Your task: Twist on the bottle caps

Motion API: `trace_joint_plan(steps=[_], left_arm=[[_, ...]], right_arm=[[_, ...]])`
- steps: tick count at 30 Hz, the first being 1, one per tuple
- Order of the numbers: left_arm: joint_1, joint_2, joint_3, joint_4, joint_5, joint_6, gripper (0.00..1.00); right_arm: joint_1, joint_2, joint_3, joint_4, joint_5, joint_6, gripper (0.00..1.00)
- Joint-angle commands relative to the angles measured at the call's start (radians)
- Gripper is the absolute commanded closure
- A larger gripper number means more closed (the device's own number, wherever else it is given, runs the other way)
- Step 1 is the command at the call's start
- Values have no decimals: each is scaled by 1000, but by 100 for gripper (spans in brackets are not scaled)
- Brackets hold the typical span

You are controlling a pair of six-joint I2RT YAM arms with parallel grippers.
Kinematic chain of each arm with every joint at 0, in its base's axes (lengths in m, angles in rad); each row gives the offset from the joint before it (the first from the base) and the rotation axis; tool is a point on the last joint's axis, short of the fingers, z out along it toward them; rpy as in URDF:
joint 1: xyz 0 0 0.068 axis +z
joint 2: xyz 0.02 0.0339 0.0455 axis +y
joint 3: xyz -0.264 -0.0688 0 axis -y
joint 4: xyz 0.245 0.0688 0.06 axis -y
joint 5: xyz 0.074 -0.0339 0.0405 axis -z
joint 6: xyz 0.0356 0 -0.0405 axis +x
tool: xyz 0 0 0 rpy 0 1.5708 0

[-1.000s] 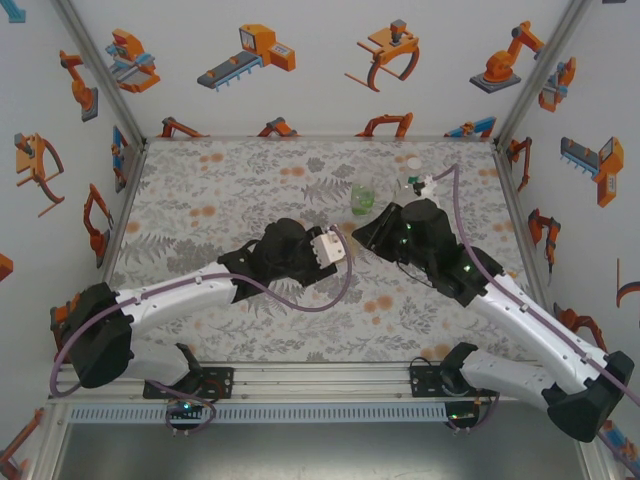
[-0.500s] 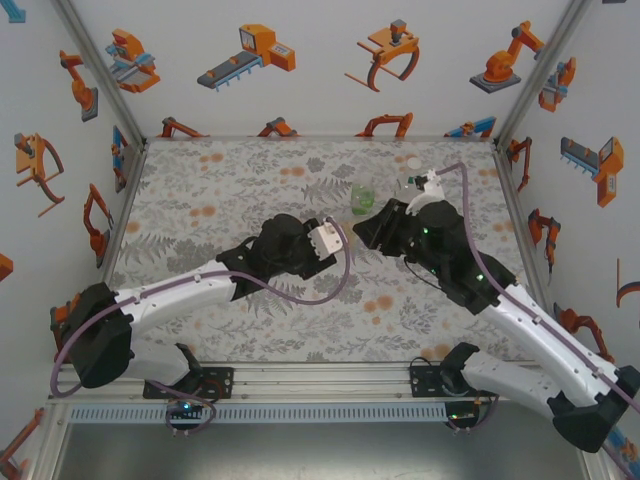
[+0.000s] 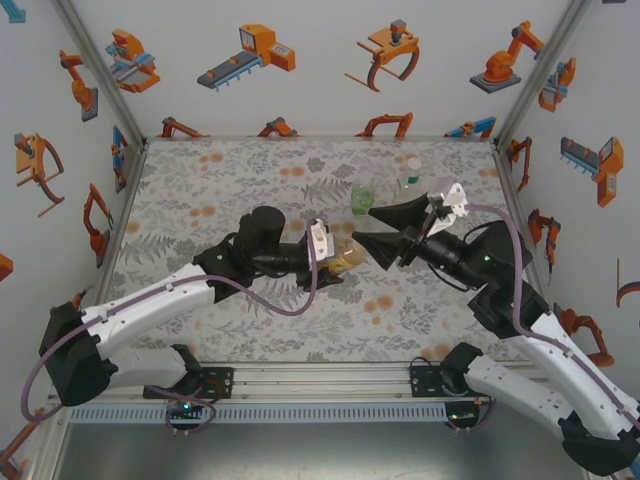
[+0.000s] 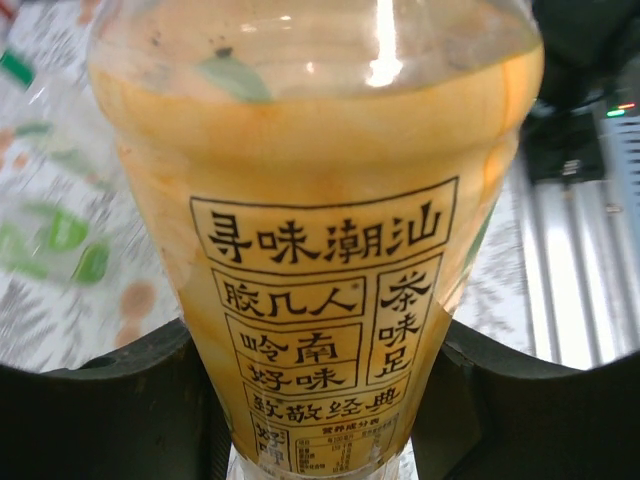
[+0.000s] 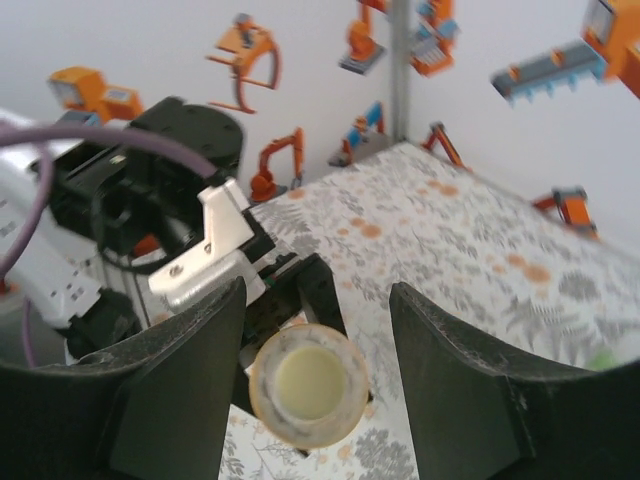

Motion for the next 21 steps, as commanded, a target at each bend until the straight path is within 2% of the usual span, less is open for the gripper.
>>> trace_joint_plan(steps=[1, 5, 10, 17, 21], left_arm=[[1, -21, 47, -34, 283, 34, 100], [1, -11, 83, -107, 418, 81, 100], [-1, -1, 112, -160, 534, 111, 100], [-1, 2, 115, -170, 563, 123, 100], [-1, 7, 115, -183, 563, 136, 100]], right_arm=[[-1, -12, -20, 119, -246, -110, 43], [-1, 4, -26, 180, -492, -133, 43], [1, 19, -47, 241, -663, -138, 43], [1, 34, -56, 285, -700, -118, 49], [1, 60, -57, 361, -730, -43, 49]])
